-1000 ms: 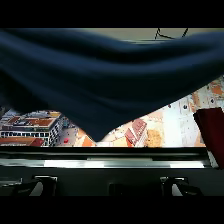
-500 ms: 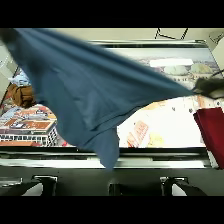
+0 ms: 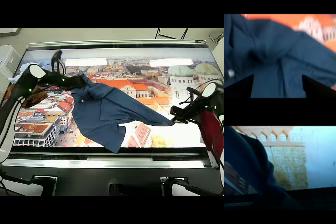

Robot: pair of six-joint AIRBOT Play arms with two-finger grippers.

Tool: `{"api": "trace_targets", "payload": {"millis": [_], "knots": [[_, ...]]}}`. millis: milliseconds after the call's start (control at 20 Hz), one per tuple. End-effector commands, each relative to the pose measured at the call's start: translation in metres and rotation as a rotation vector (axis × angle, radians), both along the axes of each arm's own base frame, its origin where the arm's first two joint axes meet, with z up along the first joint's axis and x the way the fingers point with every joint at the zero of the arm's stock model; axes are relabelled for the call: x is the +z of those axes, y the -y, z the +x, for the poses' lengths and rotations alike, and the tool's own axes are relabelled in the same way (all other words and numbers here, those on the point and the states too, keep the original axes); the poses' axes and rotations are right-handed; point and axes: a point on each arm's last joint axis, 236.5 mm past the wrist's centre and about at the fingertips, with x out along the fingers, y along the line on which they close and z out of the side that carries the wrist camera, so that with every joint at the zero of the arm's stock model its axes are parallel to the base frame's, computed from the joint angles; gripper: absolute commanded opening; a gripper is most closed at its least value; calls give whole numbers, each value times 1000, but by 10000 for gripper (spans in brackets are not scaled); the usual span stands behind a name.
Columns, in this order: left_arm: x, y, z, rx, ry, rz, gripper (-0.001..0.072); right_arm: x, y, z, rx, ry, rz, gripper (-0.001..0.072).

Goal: Fold the clothes and pants, and hang the long-sleeved shirts on hangers.

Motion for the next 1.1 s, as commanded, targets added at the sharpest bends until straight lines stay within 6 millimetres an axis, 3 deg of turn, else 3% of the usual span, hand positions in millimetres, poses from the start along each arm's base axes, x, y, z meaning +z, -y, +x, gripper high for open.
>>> {"api": "trace_targets", "payload": {"millis": [0, 100, 200, 250, 350, 500, 650, 750, 850, 900, 1050], "knots": [[-23, -42, -80, -79, -379, 29, 710, -6, -4, -12, 26, -52, 20, 47], [-21, -75, -118, -62, -505, 27, 708, -6, -4, -13, 33, -58, 23, 47], [-36, -84, -152, -19, -570, 8, 687, -6, -4, -12, 32, -54, 22, 47], [-51, -81, -169, 10, -590, -2, 568, -6, -4, -12, 31, -52, 21, 48], [-79, -55, -199, 36, -604, -77, 558, -6, -4, -12, 31, -52, 21, 48], [-116, -11, -228, 86, -632, -204, 557, -6, -4, -12, 31, -52, 22, 48], [-138, 19, -231, 132, -599, -215, 555, -6, -5, -14, 32, -59, 24, 48], [-140, 34, -222, 144, -547, -210, 550, -5, -5, -14, 33, -62, 24, 48], [-140, 45, -211, 184, -508, -223, 424, -5, -5, -14, 33, -62, 24, 48], [-142, 48, -206, 213, -496, -219, 414, -5, -5, -14, 32, -62, 26, 48], [-144, 51, -202, 236, -472, -209, 217, -5, -7, -14, 31, -61, 35, 48]]}}
